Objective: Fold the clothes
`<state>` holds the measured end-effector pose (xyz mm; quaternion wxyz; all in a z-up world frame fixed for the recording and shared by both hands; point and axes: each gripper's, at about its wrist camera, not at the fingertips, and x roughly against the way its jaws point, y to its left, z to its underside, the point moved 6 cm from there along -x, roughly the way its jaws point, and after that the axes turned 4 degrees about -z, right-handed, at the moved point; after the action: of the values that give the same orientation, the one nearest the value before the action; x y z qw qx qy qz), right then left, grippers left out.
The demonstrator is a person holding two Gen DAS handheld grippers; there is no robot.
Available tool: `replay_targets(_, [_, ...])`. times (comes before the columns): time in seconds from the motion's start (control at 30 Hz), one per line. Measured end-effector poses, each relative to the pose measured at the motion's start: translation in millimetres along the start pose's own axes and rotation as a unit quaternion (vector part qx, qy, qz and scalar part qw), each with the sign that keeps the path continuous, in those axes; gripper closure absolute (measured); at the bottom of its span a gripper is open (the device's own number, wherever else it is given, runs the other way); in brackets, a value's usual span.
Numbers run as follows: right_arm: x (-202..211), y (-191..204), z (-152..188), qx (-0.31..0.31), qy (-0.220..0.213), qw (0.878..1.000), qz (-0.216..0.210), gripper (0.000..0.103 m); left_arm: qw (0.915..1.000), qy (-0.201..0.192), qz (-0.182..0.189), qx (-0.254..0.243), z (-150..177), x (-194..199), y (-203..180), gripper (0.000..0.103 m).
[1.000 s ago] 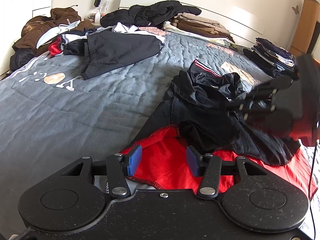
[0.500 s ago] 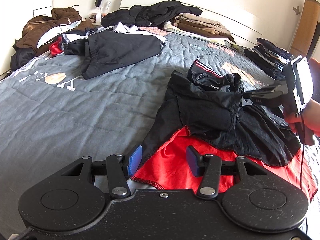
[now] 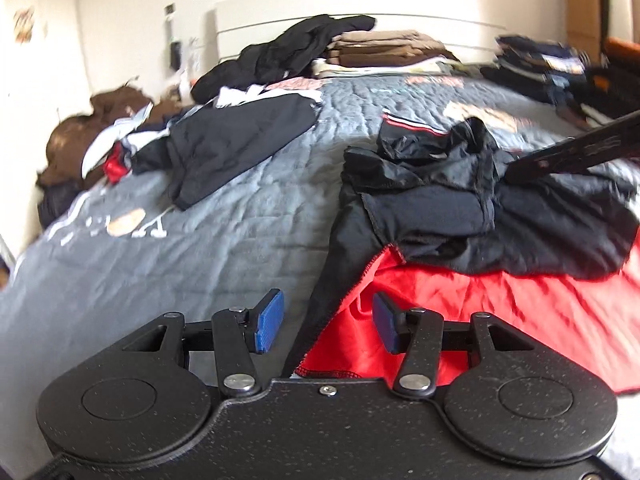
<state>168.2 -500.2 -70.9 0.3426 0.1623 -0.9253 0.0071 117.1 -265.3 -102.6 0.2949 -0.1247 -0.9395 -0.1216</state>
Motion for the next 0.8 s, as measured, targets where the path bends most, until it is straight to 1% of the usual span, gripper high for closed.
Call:
replay_targets(0.03, [9, 8, 8, -0.022, -0.004, 1.0, -0.008, 0.054, 0.9998, -0.008, -0.004, -0.015, 0, 2, -4, 0.054])
replay_targets(0.1, [28, 24, 23, -0.062, -0.012, 0.998, -0.023, 0.05, 0.9986, -0.025, -0.012, -0.044, 1, 6, -11, 0.053])
replay_targets(0.13, [38, 30, 31, -0.074, -0.019, 0.997, -0.027, 0.047, 0.9976, -0.034, -0.016, -0.058, 1, 8, -15, 0.05])
replay_targets(0.17, [49, 37, 38, -0.084, -0.03, 0.995, -0.033, 0.046, 0.9962, -0.042, -0.019, -0.073, 2, 10, -19, 0.043])
replay_targets(0.23, [72, 44, 49, -0.1, -0.049, 0.992, -0.054, 0.039, 0.9926, -0.059, -0.027, -0.102, 2, 15, -27, 0.038])
replay_targets(0.3, [91, 44, 55, -0.12, -0.067, 0.988, -0.067, 0.035, 0.9851, -0.087, -0.033, -0.144, 3, 19, -37, 0.038])
replay_targets(0.33, [99, 41, 57, -0.131, -0.074, 0.986, -0.076, 0.032, 0.9802, -0.095, -0.036, -0.169, 3, 17, -42, 0.038])
replay_targets(0.37, [106, 38, 58, -0.141, -0.084, 0.983, -0.086, 0.031, 0.9746, -0.104, -0.039, -0.194, 3, 15, -48, 0.038])
replay_targets(0.4, [113, 34, 58, -0.15, -0.095, 0.979, -0.097, 0.03, 0.9683, -0.104, -0.046, -0.222, 2, 8, -55, 0.038])
replay_targets(0.47, [119, 26, 56, -0.157, -0.102, 0.976, -0.111, 0.03, 0.9587, -0.1, -0.057, -0.26, -1, -9, -63, 0.038])
replay_targets(0.53, [125, 14, 55, -0.176, -0.109, 0.972, -0.11, 0.03, 0.9485, -0.095, -0.063, -0.295, -4, -30, -73, 0.04])
replay_targets(0.63, [131, 1, 56, -0.203, -0.113, 0.965, -0.121, 0.03, 0.9205, -0.087, -0.073, -0.374, 3, -60, -87, 0.042])
replay_targets(0.7, [133, -3, 56, -0.204, -0.111, 0.965, -0.122, 0.03, 0.9012, -0.088, -0.074, -0.418, 8, -74, -95, 0.043])
replay_targets(0.73, [134, -5, 56, -0.203, -0.111, 0.965, -0.122, 0.03, 0.8967, -0.093, -0.074, -0.427, 8, -77, -97, 0.049])
replay_targets(0.77, [134, -6, 55, -0.202, -0.112, 0.965, -0.124, 0.03, 0.8942, -0.088, -0.072, -0.433, 8, -82, -97, 0.061])
replay_targets(0.8, [134, -5, 54, -0.202, -0.113, 0.964, -0.128, 0.03, 0.8916, -0.083, -0.07, -0.44, 7, -88, -98, 0.067])
